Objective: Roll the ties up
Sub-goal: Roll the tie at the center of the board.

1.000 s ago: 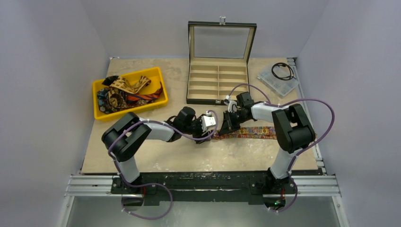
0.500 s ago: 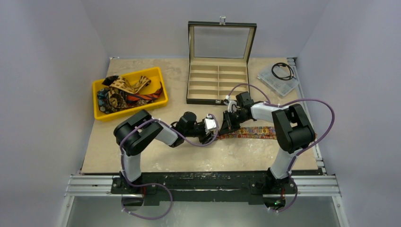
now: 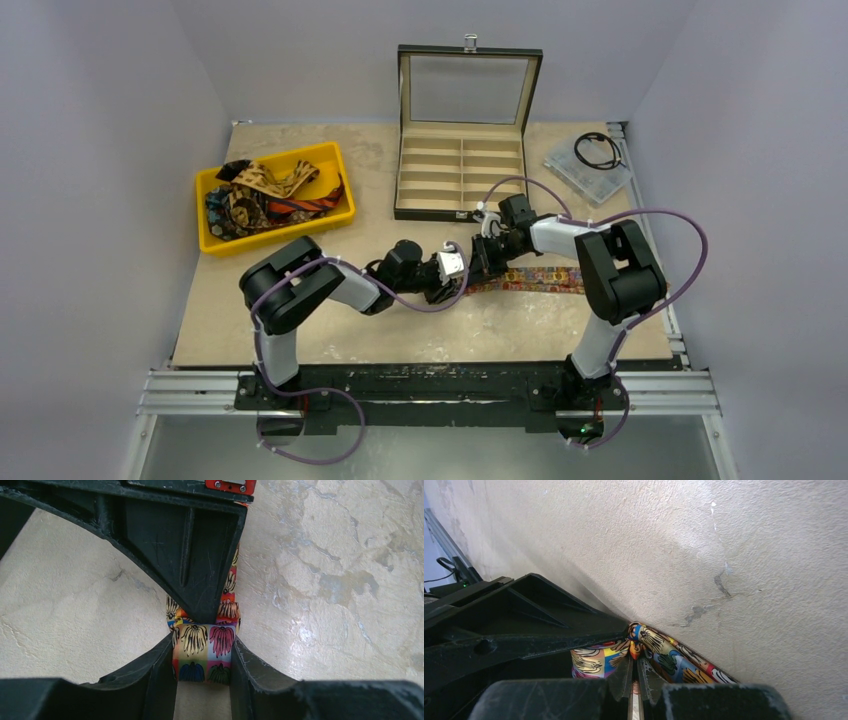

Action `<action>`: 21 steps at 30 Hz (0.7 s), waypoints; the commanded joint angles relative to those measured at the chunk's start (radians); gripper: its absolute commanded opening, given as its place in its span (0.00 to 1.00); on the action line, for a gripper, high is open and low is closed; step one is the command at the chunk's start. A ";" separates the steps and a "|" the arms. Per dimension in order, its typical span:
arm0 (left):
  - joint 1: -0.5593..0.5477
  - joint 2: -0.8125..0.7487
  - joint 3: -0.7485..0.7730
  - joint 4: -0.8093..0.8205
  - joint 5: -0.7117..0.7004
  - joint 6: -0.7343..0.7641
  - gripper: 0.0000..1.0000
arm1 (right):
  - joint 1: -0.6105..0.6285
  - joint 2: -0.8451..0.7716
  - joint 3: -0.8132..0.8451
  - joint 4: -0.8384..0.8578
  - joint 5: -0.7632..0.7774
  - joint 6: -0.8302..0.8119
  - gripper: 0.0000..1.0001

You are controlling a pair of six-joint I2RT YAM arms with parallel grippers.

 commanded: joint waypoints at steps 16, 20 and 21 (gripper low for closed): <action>-0.012 -0.091 -0.150 0.047 0.004 -0.097 0.54 | 0.013 0.026 -0.026 0.012 0.199 -0.068 0.00; -0.012 -0.126 -0.186 0.018 0.003 -0.007 0.51 | 0.013 0.014 -0.031 0.014 0.188 -0.081 0.00; -0.014 -0.122 -0.178 0.022 -0.010 0.006 0.54 | 0.013 0.007 -0.037 0.019 0.185 -0.081 0.00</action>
